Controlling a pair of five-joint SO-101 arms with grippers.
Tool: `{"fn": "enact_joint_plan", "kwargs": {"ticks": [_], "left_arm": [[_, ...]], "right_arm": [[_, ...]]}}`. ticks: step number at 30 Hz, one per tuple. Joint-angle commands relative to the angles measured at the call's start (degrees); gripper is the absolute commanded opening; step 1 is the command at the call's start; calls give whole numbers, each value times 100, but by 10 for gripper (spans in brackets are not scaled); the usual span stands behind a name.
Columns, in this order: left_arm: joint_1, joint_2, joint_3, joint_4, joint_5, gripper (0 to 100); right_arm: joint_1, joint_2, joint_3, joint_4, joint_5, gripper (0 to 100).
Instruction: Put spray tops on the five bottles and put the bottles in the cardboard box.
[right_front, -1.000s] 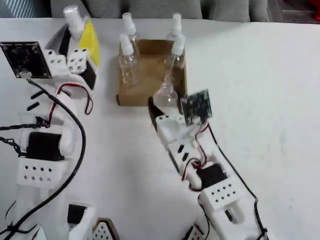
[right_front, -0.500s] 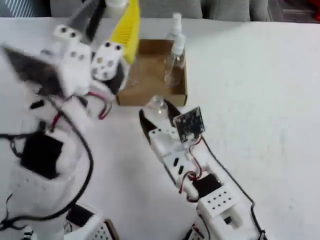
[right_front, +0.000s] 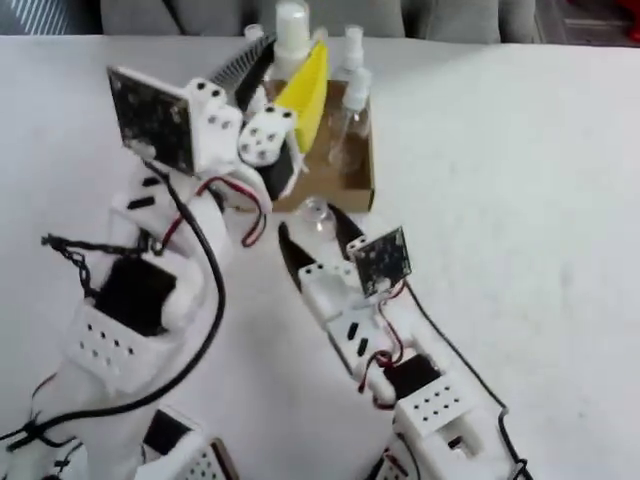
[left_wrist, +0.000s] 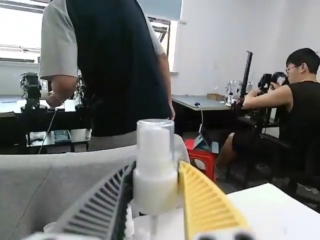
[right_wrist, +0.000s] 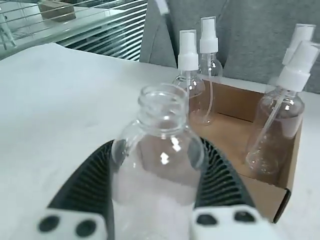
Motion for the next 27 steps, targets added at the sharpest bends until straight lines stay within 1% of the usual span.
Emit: {"fn": "enact_joint_plan", "kwargs": {"ticks": [1,9,16,20,27], "left_arm": [[251,-646,800,-598,-369,20],[391,-804,1389,-642,-457,20],[400,-804,1486,-615,-448,20],[391,-804,1424,-642,-448,20],[347,-804,800,-598,-457,20]], "right_arm": [[-22,-75,-53,-92,-18,17],[-22,-75,-53,-48,-18,17],[-22,-75,-53,-13,-18,17],[-22,-66,-53,-13,-18,17],[-31,-66,-53,-13,-18,16]]}}
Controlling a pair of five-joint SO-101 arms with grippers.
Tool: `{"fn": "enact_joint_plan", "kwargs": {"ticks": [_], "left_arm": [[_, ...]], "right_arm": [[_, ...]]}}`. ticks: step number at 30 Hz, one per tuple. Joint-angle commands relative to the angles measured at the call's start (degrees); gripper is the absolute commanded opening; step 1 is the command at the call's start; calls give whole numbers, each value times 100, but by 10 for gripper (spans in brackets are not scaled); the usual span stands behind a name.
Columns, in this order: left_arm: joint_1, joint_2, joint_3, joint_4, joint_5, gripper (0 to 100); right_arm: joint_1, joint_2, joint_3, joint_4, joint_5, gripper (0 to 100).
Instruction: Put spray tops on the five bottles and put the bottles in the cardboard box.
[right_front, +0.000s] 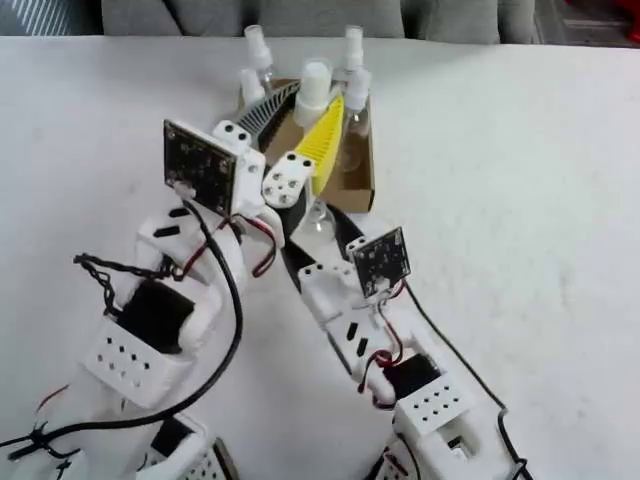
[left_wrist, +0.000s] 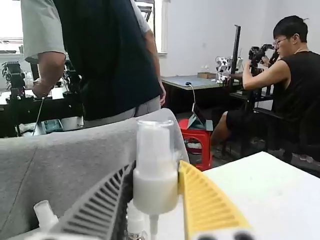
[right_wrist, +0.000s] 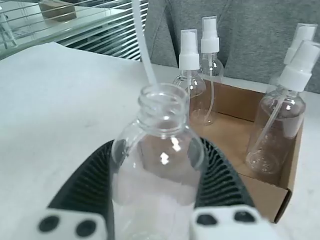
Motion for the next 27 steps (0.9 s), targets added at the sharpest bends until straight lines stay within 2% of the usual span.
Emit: {"fn": "enact_joint_plan", "kwargs": {"ticks": [1,11,18,27], "left_arm": [[57,-198,-668,-114,-44,20],[92,-198,-712,88,-35,20],[453,-198,-44,35,-35,20],[356,-207,448,79,-79,20]], "right_arm": [[-22,-66,-53,-13,-18,16],[-22,-66,-53,-13,-18,16],[-22,-66,-53,-13,-18,16],[-13,-66,-53,-13,-18,16]]}}
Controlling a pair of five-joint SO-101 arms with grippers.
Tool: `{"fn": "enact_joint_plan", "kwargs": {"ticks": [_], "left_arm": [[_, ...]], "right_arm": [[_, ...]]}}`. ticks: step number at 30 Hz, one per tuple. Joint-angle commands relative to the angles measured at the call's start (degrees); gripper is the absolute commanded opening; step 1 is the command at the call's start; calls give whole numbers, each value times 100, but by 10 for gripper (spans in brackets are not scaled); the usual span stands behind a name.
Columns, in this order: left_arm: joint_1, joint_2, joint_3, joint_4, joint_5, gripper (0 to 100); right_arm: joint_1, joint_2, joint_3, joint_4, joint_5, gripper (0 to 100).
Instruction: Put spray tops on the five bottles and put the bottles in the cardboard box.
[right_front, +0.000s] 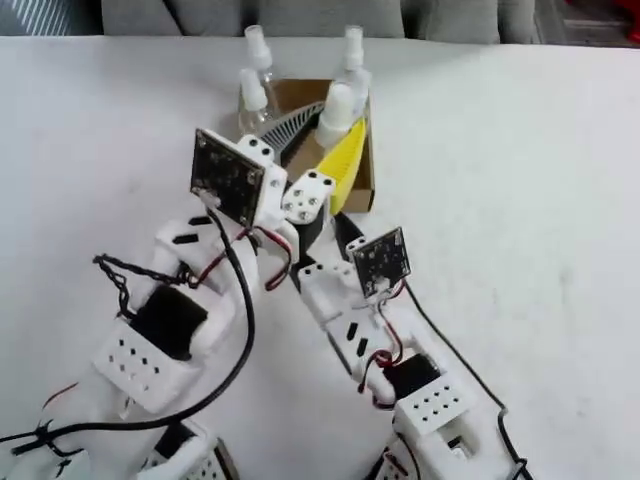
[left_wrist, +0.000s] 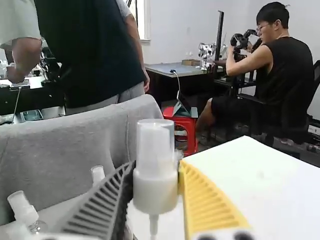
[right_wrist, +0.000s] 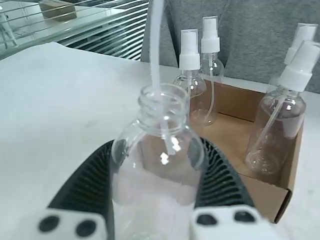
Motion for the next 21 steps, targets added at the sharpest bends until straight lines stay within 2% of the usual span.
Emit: {"fn": "enact_joint_plan", "kwargs": {"ticks": [1,6,16,21], "left_arm": [[-4,-207,343,9,-79,20],[-40,-330,1143,-44,-88,20],[-48,-1508,2224,-44,-88,20],[-136,-1411,2268,-44,-88,20]], "right_arm": [[-13,-66,-53,-13,-18,16],[4,-75,-53,-13,-18,16],[22,-92,-53,-13,-9,16],[-13,-101,44,-13,457,16]]}}
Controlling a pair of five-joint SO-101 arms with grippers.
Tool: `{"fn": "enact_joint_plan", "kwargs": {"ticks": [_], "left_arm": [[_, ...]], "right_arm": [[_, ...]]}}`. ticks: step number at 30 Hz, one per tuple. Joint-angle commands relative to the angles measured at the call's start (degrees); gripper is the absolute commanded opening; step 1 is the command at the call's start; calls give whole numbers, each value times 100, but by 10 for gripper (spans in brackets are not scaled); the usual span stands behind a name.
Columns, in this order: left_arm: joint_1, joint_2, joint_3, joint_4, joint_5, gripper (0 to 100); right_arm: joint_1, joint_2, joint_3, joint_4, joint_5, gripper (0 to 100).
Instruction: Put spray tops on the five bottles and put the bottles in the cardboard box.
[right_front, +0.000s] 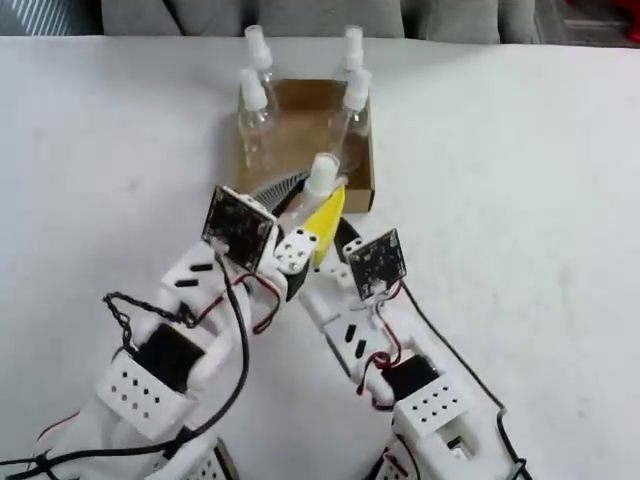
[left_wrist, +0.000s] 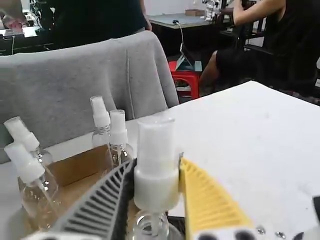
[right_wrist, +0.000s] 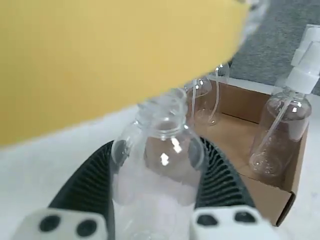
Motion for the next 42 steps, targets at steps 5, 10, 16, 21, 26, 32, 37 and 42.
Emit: {"fn": "enact_joint_plan", "kwargs": {"ticks": [5,10,16,21,26,32,37,42], "left_arm": [[-119,-145,-9,0,-35,34],[-127,-154,193,0,-9,208],[-497,-207,264,0,9,244],[-505,-1112,615,18,0,241],[-497,-2413,958,818,-18,241],[-497,-3451,1222,1591,-18,217],[-145,-3829,1591,1802,-185,10],[822,-3846,2136,1802,-237,19]], "right_arm": [[13,-110,9,-31,229,16],[22,-110,9,-31,229,16],[57,-110,-9,-31,229,16],[75,-66,-53,-31,237,16],[505,-57,-404,426,185,16],[875,-57,-545,532,-211,16],[1200,-57,-738,549,-255,16],[1191,-57,-932,760,-264,16]]}}
